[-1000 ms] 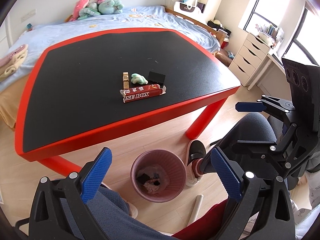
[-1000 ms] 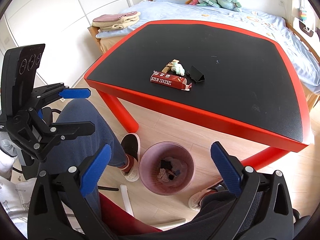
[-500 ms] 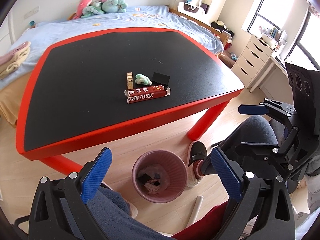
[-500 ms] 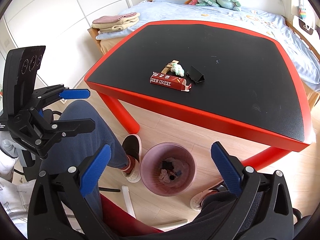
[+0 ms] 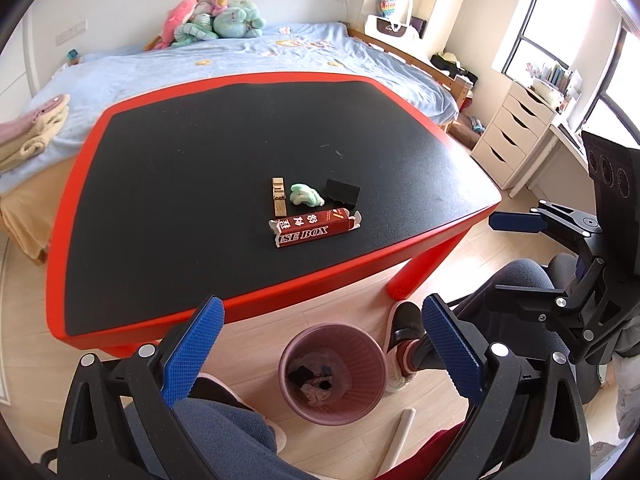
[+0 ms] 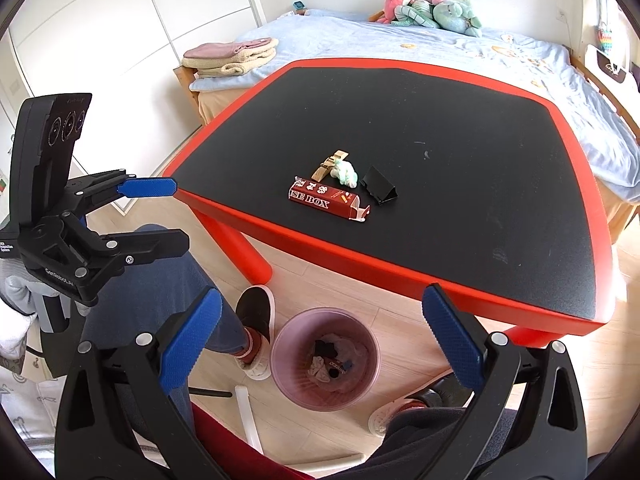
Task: Collect trash
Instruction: 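Move both open grippers back over the items on the table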
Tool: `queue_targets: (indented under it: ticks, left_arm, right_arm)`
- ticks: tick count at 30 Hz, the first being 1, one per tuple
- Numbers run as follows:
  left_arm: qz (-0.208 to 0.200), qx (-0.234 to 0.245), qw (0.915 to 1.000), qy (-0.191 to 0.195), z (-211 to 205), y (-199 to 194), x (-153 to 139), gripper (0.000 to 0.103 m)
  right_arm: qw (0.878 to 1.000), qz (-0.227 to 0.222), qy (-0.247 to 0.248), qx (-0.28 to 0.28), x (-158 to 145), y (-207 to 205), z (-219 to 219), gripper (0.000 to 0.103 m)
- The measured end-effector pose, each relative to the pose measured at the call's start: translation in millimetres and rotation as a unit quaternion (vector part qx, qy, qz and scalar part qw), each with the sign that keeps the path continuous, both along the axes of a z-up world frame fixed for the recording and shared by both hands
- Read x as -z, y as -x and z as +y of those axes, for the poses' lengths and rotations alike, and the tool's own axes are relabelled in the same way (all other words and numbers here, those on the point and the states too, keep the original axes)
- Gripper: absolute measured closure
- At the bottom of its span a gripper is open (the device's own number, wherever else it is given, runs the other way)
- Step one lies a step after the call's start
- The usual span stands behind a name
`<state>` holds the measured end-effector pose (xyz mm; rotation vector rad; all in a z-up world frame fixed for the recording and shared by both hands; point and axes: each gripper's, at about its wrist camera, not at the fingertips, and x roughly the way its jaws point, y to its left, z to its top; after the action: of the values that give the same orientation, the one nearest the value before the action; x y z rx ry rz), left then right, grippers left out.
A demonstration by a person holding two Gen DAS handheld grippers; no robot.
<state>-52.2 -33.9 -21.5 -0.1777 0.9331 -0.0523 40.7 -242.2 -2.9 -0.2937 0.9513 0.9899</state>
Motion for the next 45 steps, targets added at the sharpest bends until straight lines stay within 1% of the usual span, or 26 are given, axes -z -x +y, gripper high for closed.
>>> queue_targets:
  ticks: [5, 10, 16, 24, 33, 39, 45]
  left_arm:
    - [-0.005, -0.003, 0.9999, -0.013, 9.1, -22.7, -7.5, 0.008]
    - [0.002, -0.008, 0.9997, -0.024, 18.6, -49.3, -5.5, 0.008]
    - [0.023, -0.012, 0.9992, -0.031, 27.3, -76.1, 5.9, 0.008]
    - [0.059, -0.011, 0.9974, -0.040, 37.2, -107.0, 26.6, 0.008]
    - [0.091, -0.015, 0.9945, -0.051, 43.6, -126.5, 53.6, 0.008]
    - [0.102, -0.014, 0.9934, -0.051, 44.4, -134.9, 66.1, 0.008]
    - [0.109, -0.014, 0.9922, -0.060, 48.7, -140.2, 74.0, 0.008]
  right_arm:
    - [1.000, -0.016, 0.001, -0.003, -8.8, -19.6, 10.7, 0.004]
    - [1.000, -0.026, 0.008, -0.005, -11.9, -42.4, 23.2, 0.004]
    - [0.999, -0.033, 0.022, -0.007, -9.1, -69.1, 38.4, 0.004]
    - [0.999, -0.027, 0.039, -0.014, 7.4, -94.1, 58.3, 0.004]
    - [0.999, -0.010, 0.046, -0.011, 27.4, -110.6, 69.3, 0.004]
    - [0.999, -0.003, 0.048, -0.007, 34.8, -118.1, 70.9, 0.004]
    - [0.999, 0.002, 0.050, -0.008, 40.6, -122.6, 74.1, 0.004]
